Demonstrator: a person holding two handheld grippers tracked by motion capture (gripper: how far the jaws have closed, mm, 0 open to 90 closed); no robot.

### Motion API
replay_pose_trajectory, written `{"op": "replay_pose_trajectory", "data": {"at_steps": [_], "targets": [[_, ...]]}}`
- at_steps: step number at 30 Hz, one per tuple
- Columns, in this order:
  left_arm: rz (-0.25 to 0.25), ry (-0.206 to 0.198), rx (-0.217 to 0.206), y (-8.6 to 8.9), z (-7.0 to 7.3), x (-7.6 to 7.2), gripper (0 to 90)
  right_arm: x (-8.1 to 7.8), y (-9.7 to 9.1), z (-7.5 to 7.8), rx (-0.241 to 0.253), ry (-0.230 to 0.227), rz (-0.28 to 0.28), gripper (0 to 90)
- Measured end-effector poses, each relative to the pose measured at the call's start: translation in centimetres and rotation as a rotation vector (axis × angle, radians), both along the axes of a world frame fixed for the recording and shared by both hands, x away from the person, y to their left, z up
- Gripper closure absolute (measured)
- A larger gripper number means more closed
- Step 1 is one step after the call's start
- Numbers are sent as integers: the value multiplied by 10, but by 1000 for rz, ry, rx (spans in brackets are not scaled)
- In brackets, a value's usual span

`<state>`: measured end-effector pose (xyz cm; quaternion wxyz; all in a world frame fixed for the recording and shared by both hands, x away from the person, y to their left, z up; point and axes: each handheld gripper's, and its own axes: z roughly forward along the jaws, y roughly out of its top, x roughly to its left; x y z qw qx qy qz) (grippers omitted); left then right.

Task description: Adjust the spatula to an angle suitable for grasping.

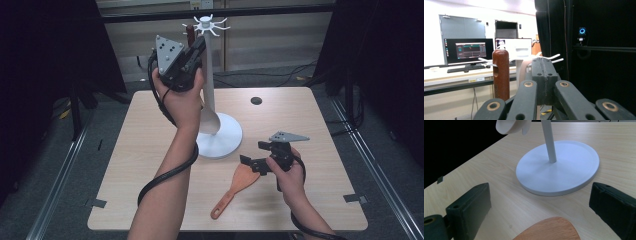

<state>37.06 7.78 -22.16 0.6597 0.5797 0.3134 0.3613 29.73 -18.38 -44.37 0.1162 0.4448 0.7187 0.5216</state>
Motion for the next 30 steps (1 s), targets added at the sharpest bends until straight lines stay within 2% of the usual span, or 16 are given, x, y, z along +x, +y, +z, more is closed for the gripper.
{"op": "replay_pose_trajectory", "data": {"at_steps": [10, 30], "targets": [[-1, 27, -18, 10, 2, 4, 900, 0, 1, -1, -4, 3, 5, 38], [6, 54, -10, 19, 3, 9, 900, 1, 2, -2, -3, -2, 3, 38]]}}
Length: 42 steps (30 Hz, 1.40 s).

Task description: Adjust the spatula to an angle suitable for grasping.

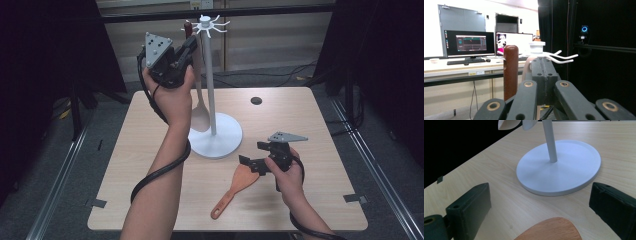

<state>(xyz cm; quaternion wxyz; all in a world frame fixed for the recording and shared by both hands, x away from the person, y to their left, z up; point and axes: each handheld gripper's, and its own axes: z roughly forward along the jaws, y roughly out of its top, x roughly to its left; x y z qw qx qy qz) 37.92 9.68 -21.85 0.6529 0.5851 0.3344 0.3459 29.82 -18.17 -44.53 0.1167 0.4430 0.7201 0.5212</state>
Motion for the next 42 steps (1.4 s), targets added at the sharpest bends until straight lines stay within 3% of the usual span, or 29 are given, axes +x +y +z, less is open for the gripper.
{"op": "replay_pose_trajectory", "data": {"at_steps": [5, 11, 16, 22, 24, 26, 28, 33, 39, 40, 42], "targets": [[5, 10, -4, 3, 0, 1, 900, 0, -1, 0, 0, 1, -1, 38], [-28, -2, -3, 3, -2, -6, 900, 0, -1, -1, -3, 4, 1, 38], [-58, -1, 29, 4, -9, -13, 854, 0, -1, -1, -10, 0, 12, 37], [-92, 12, 56, 5, -29, -22, 803, -4, -1, 0, -28, -7, 18, 35], [-105, 20, 44, 6, -37, -25, 784, -6, -1, 0, -34, -14, 23, 34], [-108, 21, 65, 9, -46, -28, 757, -8, -2, 0, -37, -18, 20, 34], [-116, 33, 35, 9, -55, -29, 738, -9, -2, 0, -31, -15, 13, 34], [-125, 60, 38, 13, -73, -34, 689, -11, -4, 1, -30, -18, 12, 34], [-146, 73, 100, 18, -93, -39, 593, -11, -6, 1, -36, -9, 32, 33], [-145, 84, 79, 18, -97, -40, 590, -11, -6, 1, -38, -15, 35, 33], [-157, 94, 102, 22, -105, -41, 571, -12, -7, 1, -39, -14, 34, 33]]}}
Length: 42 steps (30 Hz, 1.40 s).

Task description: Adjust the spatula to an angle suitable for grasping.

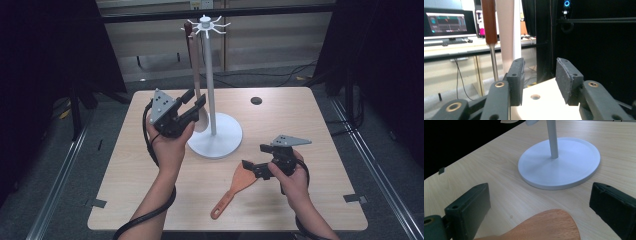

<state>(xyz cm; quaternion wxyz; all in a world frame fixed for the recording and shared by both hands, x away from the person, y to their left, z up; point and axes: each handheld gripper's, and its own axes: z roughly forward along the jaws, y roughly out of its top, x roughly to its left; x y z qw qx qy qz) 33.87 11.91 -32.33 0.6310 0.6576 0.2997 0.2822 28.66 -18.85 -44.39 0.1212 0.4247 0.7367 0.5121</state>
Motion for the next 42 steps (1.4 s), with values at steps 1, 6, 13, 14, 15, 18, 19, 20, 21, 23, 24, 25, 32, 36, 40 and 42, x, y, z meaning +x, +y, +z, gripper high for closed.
{"op": "replay_pose_trajectory", "data": {"at_steps": [1, 6, 13, 14, 15, 18, 19, 20, 21, 23, 24, 25, 32, 36, 40, 42], "targets": [[4, 7, -11, 1, -4, -1, 563, 0, 0, 0, 1, 0, 0, 33], [-2, 35, 10, 8, -18, -4, 520, -2, 0, 0, -11, -7, 13, 33], [-25, 70, 76, 9, -44, -6, 410, -7, 3, -3, -44, -13, 64, 33], [-27, 73, 80, 10, -48, -7, 390, -8, 3, -3, -49, -12, 68, 33], [-27, 79, 82, 10, -50, -7, 370, -8, 3, -4, -56, -11, 71, 33], [-33, 106, 81, 13, -59, -9, 329, -12, 2, -6, -65, 3, 78, 35], [-34, 110, 82, 13, -62, -9, 319, -13, 0, -7, -69, 10, 78, 38], [-39, 111, 84, 13, -64, -9, 310, -14, -1, -9, -78, 13, 78, 40], [-40, 115, 91, 14, -66, -9, 305, -15, -2, -10, -83, 19, 73, 40], [-43, 124, 91, 14, -69, -9, 285, -18, -4, -13, -98, 30, 69, 44], [-48, 127, 97, 14, -71, -9, 277, -20, -6, -14, -103, 35, 72, 44], [-52, 131, 109, 14, -73, -9, 267, -22, -6, -15, -108, 38, 70, 45], [-66, 141, 149, 15, -84, -11, 231, -33, -9, -25, -169, 49, 83, 122], [-61, 144, 134, 18, -85, -11, 215, -38, -8, -31, -223, 47, 113, 225], [-53, 131, 146, 20, -85, -11, 209, -42, -6, -38, -253, 46, 151, 390], [-49, 137, 145, 19, -86, -11, 206, -43, -2, -42, -281, 52, 182, 487]]}}
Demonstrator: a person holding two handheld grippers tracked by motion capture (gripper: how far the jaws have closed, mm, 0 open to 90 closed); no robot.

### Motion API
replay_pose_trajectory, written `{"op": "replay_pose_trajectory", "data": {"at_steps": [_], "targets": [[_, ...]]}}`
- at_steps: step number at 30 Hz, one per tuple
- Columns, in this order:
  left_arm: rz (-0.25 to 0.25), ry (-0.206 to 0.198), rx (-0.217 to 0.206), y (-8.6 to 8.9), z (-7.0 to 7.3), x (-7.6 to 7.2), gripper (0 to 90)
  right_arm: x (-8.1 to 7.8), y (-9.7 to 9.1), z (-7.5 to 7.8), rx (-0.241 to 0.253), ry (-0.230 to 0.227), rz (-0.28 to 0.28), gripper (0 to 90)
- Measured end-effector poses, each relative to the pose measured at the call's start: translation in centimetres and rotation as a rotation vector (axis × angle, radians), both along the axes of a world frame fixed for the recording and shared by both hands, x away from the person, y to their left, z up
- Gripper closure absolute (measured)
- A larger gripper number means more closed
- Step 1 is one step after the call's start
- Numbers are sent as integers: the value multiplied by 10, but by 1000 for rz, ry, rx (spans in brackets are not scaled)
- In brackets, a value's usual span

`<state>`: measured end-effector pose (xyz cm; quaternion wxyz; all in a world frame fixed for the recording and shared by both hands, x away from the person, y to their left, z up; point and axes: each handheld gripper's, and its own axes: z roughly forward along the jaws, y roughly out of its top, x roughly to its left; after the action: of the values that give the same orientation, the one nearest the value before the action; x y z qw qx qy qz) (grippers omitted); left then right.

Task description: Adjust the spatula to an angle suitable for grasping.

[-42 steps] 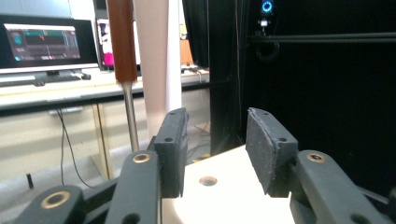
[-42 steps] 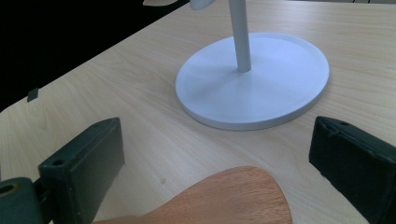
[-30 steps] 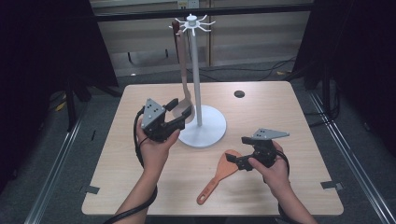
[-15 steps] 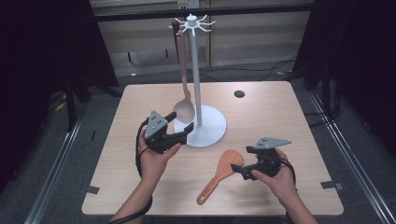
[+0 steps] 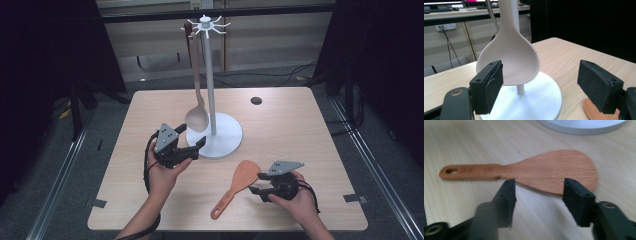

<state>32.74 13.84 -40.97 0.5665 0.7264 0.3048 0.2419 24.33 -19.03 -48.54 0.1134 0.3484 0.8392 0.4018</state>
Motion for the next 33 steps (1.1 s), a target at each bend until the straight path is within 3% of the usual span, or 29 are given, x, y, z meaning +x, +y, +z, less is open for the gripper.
{"op": "replay_pose_trajectory", "data": {"at_steps": [3, 8, 11, 19, 26, 33], "targets": [[-8, -1, -9, 0, -1, -1, 197, -2, 8, -4, -49, -8, 39, 615], [0, 1, 5, 1, -2, -2, 182, -4, 19, -8, -69, 2, 102, 761], [1, 1, 11, 3, -3, -3, 177, -5, 26, -10, -77, 20, 145, 788], [31, -2, 26, 15, -4, -8, 165, -1, 44, -14, -76, 32, 194, 798], [69, 9, 19, 29, -6, -12, 164, 4, 60, -14, -85, 26, 220, 826], [102, 11, 35, 41, -6, -18, 164, 11, 76, -14, -87, 20, 210, 900]]}}
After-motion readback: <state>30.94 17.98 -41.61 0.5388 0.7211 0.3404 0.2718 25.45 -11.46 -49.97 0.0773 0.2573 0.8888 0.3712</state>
